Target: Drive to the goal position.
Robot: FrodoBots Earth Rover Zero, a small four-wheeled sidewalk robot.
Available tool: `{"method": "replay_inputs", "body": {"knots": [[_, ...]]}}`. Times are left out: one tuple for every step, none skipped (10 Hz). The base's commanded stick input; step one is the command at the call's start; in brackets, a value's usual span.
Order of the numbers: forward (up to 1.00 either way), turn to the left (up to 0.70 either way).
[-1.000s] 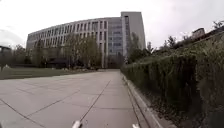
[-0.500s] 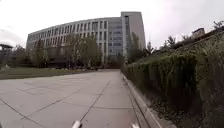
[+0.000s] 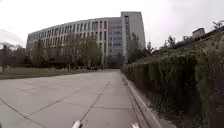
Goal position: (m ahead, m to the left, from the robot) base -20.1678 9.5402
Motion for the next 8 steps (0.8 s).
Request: {"method": "replay_inputs", "body": {"knots": [[0.06,0.0],[0.06,0.0],[0.06,0.0],[0.07,0.0],[0.06,0.0],[0.06,0.0],[0.06,0.0],[0.07,0.0]]}}
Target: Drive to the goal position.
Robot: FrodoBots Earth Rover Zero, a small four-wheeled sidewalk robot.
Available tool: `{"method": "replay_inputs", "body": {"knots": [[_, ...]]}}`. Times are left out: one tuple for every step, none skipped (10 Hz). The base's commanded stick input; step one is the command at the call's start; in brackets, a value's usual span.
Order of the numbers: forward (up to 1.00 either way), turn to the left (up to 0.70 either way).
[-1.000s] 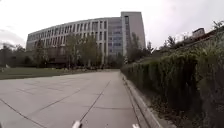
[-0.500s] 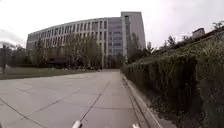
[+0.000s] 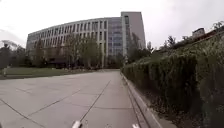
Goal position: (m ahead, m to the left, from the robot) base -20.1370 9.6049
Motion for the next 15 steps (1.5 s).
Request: {"method": "replay_inputs", "body": {"knots": [[0.06,0.0],[0.06,0.0],[0.06,0.0],[0.06,0.0],[0.06,0.0],[0.07,0.0],[0.07,0.0],[0.06,0.0],[0.07,0.0],[0.07,0.0],[0.07,0.0],[0.06,0.0],[0.07,0.0],[0.06,0.0],[0.07,0.0]]}}
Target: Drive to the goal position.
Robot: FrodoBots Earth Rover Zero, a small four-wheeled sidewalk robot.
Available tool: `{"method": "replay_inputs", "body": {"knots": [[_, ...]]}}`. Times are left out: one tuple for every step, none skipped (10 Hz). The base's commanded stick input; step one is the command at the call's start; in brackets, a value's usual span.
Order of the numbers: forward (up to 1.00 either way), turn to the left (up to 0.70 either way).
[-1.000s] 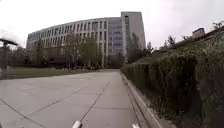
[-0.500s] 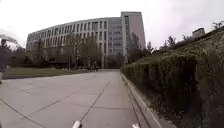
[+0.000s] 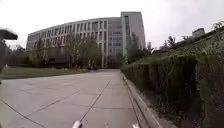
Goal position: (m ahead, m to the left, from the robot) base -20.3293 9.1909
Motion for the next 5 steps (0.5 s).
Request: {"method": "replay_inputs", "body": {"knots": [[0.07,0.0],[0.06,0.0],[0.07,0.0],[0.06,0.0],[0.06,0.0]]}}
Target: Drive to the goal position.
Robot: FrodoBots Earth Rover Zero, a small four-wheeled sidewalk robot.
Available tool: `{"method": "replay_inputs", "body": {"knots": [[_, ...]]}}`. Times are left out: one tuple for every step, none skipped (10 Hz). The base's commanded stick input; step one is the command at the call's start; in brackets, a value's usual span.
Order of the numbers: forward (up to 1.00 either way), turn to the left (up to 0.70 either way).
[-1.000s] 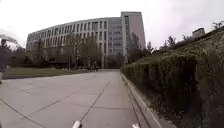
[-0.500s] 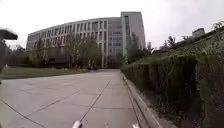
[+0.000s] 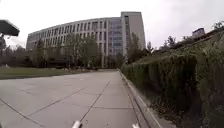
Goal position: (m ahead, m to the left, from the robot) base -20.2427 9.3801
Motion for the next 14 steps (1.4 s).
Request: {"method": "replay_inputs", "body": {"knots": [[0.06,0.0],[0.06,0.0],[0.07,0.0],[0.06,0.0],[0.06,0.0],[0.07,0.0],[0.06,0.0],[0.07,0.0],[0.07,0.0],[0.06,0.0],[0.06,0.0],[0.07,0.0],[0.07,0.0],[0.07,0.0]]}}
